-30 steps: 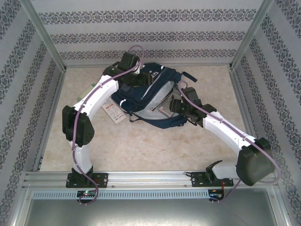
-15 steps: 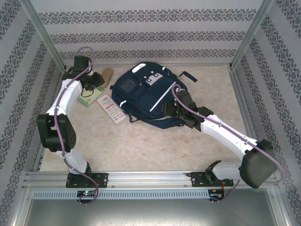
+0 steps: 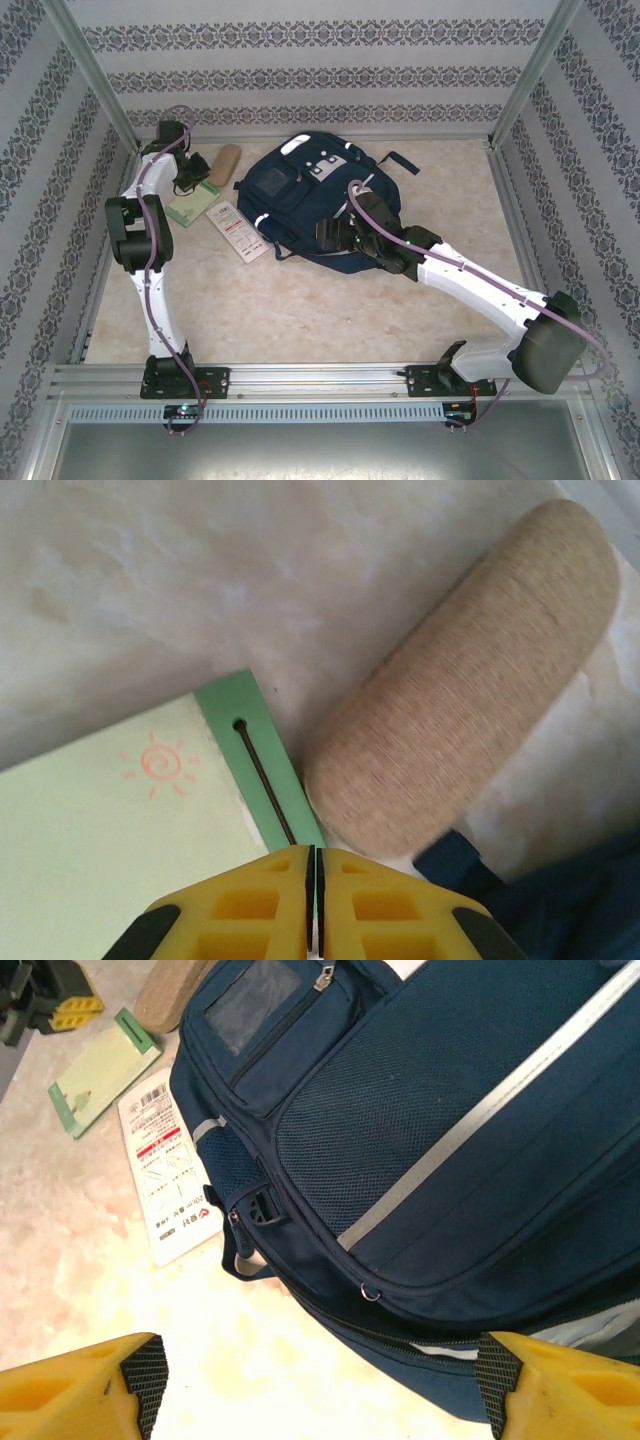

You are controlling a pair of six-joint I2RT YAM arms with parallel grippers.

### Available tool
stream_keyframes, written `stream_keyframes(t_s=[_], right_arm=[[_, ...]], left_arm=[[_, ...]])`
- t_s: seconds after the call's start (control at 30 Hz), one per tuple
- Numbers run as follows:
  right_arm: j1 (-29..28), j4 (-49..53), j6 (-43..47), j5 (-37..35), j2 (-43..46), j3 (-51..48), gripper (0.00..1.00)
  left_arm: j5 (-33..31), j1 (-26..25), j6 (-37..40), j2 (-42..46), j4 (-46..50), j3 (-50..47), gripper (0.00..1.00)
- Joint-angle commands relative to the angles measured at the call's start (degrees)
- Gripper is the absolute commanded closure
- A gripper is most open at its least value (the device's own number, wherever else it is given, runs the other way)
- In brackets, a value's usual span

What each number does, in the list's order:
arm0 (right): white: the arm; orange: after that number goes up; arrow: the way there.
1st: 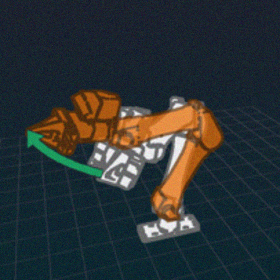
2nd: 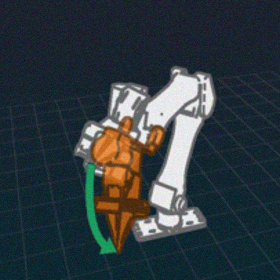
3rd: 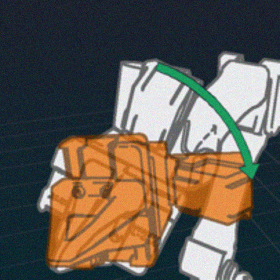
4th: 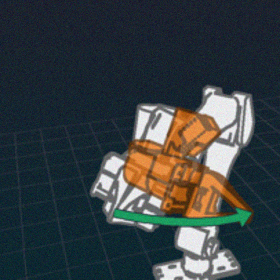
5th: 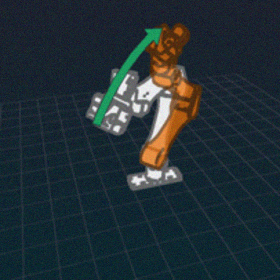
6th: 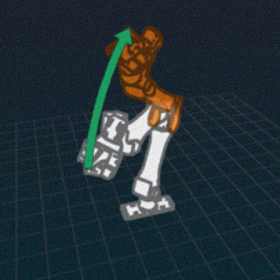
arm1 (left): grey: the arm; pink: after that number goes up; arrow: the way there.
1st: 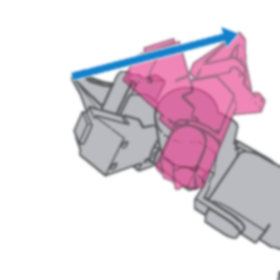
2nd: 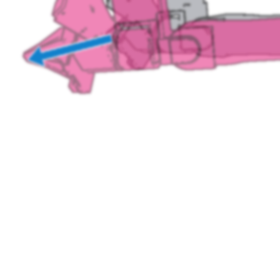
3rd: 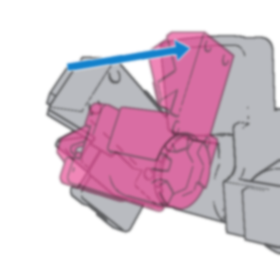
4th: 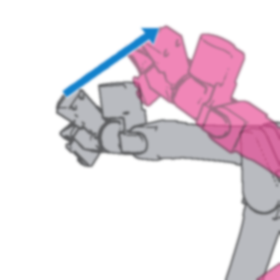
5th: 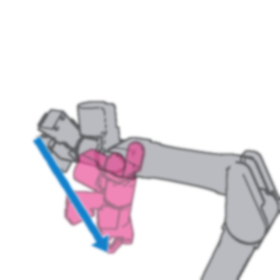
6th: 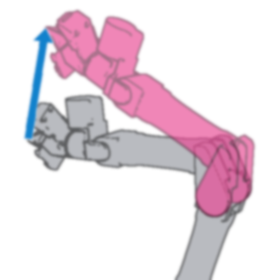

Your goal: Pack books, pencil case, and school supplies into a backpack

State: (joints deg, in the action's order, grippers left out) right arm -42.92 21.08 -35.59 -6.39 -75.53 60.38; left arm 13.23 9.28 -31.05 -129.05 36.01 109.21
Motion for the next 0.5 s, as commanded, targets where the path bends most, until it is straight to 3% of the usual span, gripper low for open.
stream_keyframes(t_s=[0.0, 0.03, 0.23, 0.47], right_arm=[[-0.35, 1.56, -0.8, 0.03, 0.2, 1.99, 0.1], [-0.39, 1.72, -0.81, 0.04, 0.27, 2.03, 0.02], [-0.33, 1.76, -0.44, 0.24, 0.04, 2.89, 0.02], [-1.13, 1.15, 0.84, 1.64, -2.89, 5.33, 0.02]], left_arm=[[-0.41, 1.56, -1.6, -2.45, 2.02, 2.23, 0.88], [-0.25, 1.85, -1.94, -2.81, 1.97, 1.89, 0.88], [1.2, 2.76, -3.5, -1.31, -0.05, -4.22, 0.93], [0.89, 3.2, -5.29, 6.73, -3.96, -19.63, 0.96]])
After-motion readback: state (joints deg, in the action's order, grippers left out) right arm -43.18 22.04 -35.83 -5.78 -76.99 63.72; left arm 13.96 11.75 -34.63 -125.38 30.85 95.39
